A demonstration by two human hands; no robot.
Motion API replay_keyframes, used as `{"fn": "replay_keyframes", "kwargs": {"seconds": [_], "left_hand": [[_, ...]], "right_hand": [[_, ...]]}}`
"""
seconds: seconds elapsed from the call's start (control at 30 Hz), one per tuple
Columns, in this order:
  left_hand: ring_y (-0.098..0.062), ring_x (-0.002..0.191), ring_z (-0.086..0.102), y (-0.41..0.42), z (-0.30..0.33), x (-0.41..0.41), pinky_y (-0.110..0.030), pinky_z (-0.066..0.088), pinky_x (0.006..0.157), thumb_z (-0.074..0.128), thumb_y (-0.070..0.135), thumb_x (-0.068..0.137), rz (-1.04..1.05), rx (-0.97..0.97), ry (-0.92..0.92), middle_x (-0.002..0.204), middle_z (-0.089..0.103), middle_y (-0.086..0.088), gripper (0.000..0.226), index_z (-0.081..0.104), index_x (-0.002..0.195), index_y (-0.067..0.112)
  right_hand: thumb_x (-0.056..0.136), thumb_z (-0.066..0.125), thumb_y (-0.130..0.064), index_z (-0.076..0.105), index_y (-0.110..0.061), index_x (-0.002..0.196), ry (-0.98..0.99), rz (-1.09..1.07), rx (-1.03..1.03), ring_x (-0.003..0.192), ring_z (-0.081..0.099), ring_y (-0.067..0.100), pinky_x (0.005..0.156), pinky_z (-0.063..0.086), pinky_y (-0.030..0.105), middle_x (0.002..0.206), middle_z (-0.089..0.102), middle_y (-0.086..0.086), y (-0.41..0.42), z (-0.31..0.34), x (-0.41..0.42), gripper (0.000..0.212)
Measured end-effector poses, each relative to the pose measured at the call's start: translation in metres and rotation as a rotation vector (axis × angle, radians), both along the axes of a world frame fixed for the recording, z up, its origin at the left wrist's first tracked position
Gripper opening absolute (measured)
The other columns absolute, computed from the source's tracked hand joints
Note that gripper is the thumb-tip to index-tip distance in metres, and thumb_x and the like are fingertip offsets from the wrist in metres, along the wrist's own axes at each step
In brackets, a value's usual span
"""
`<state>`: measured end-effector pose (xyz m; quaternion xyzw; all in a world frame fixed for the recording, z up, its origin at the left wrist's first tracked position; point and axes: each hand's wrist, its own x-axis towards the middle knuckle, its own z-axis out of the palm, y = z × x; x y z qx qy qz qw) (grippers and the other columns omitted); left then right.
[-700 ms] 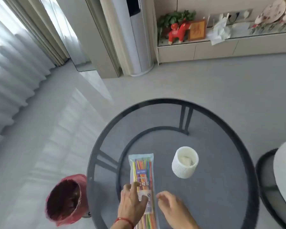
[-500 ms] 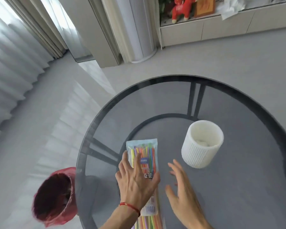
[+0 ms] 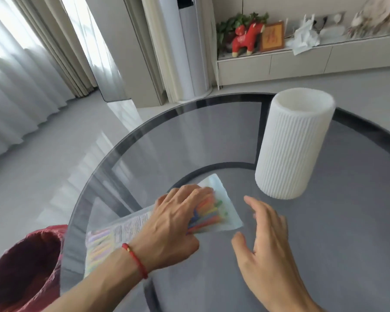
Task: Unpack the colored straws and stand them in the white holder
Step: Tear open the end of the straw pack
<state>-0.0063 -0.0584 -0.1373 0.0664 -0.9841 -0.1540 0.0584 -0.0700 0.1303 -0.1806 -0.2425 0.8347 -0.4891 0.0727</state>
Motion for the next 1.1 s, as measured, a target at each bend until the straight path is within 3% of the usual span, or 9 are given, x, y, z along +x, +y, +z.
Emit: {"fn": "replay_keyframes", "kwargs": {"seconds": [0.1, 0.2, 0.27, 0.37, 0.53, 0.63, 0.83, 0.93, 1.1], "left_hand": [[-0.023, 0.118, 0.047, 0.011, 0.001, 0.018, -0.040, 0.042, 0.103, 0.055, 0.007, 0.061, -0.069, -0.030, 0.101, 0.134, 0.047, 0.002, 0.091, 0.034, 0.147, 0.028], [-0.026, 0.114, 0.047, 0.025, 0.011, 0.042, -0.050, 0.041, 0.102, 0.051, 0.001, 0.063, -0.124, -0.112, 0.163, 0.132, 0.048, -0.005, 0.089, 0.036, 0.148, 0.024], [-0.026, 0.118, 0.046, 0.029, 0.017, 0.052, -0.058, 0.035, 0.108, 0.051, -0.001, 0.064, -0.152, -0.206, 0.199, 0.136, 0.045, -0.004, 0.093, 0.030, 0.150, 0.027], [-0.025, 0.117, 0.045, 0.034, 0.029, 0.064, -0.057, 0.032, 0.111, 0.054, -0.002, 0.067, -0.213, -0.268, 0.250, 0.135, 0.042, -0.003, 0.092, 0.029, 0.150, 0.030], [-0.025, 0.108, 0.047, 0.042, 0.043, 0.062, -0.040, 0.046, 0.091, 0.071, 0.012, 0.070, -0.250, -0.197, 0.300, 0.129, 0.041, -0.003, 0.093, 0.027, 0.149, 0.034], [-0.025, 0.114, 0.043, 0.046, 0.038, 0.055, -0.044, 0.044, 0.096, 0.070, 0.017, 0.066, -0.257, -0.123, 0.235, 0.133, 0.037, -0.002, 0.097, 0.024, 0.150, 0.033], [-0.015, 0.128, 0.030, 0.046, 0.031, 0.049, -0.048, 0.021, 0.116, 0.054, 0.058, 0.072, -0.254, 0.102, 0.110, 0.140, 0.030, 0.009, 0.087, 0.024, 0.150, 0.034], [-0.013, 0.117, 0.042, 0.050, 0.027, 0.044, -0.043, 0.034, 0.106, 0.040, 0.063, 0.088, -0.063, 0.316, 0.230, 0.120, 0.046, 0.013, 0.049, 0.048, 0.122, 0.030], [-0.020, 0.093, 0.044, 0.056, 0.015, 0.044, -0.043, 0.040, 0.090, 0.062, 0.037, 0.085, 0.030, 0.170, 0.374, 0.101, 0.050, 0.003, 0.024, 0.049, 0.087, 0.017]], "right_hand": [[0.105, 0.053, -0.026, 0.061, -0.031, 0.135, -0.114, 0.018, 0.073, 0.120, 0.052, 0.010, 0.101, 0.045, 0.030, 0.120, 0.065, -0.021, 0.004, 0.013, -0.002, 0.032], [0.109, 0.051, -0.024, 0.077, -0.029, 0.103, -0.307, 0.061, -0.096, 0.078, 0.070, 0.001, 0.066, 0.047, 0.011, 0.088, 0.080, -0.012, 0.019, 0.028, 0.009, 0.028], [0.108, 0.055, -0.020, 0.078, -0.024, 0.098, -0.330, 0.068, -0.174, 0.065, 0.067, 0.007, 0.059, 0.047, 0.018, 0.080, 0.079, -0.006, 0.027, 0.037, 0.019, 0.025], [0.107, 0.059, -0.013, 0.076, -0.012, 0.102, -0.378, 0.105, -0.243, 0.068, 0.070, 0.014, 0.063, 0.052, 0.032, 0.083, 0.081, 0.002, 0.034, 0.050, 0.037, 0.017], [0.109, 0.058, -0.022, 0.076, -0.002, 0.112, -0.523, 0.167, -0.410, 0.079, 0.077, 0.025, 0.067, 0.061, 0.033, 0.099, 0.080, 0.019, 0.037, 0.071, 0.048, 0.026], [0.110, 0.057, -0.022, 0.074, -0.001, 0.114, -0.555, 0.174, -0.426, 0.085, 0.078, 0.029, 0.071, 0.063, 0.038, 0.101, 0.081, 0.018, 0.035, 0.065, 0.040, 0.028], [0.109, 0.057, -0.015, 0.078, -0.004, 0.104, -0.723, 0.149, -0.565, 0.095, 0.081, 0.029, 0.075, 0.064, 0.031, 0.105, 0.083, 0.018, 0.021, 0.043, 0.025, 0.024], [0.108, 0.059, -0.010, 0.083, -0.009, 0.093, -0.847, 0.163, -0.627, 0.083, 0.081, 0.021, 0.071, 0.063, 0.027, 0.094, 0.082, 0.012, 0.014, 0.037, 0.020, 0.028], [0.106, 0.060, -0.005, 0.079, 0.005, 0.102, -0.915, 0.178, -0.641, 0.079, 0.077, 0.021, 0.078, 0.064, 0.029, 0.088, 0.079, 0.014, 0.009, 0.030, 0.021, 0.022]]}}
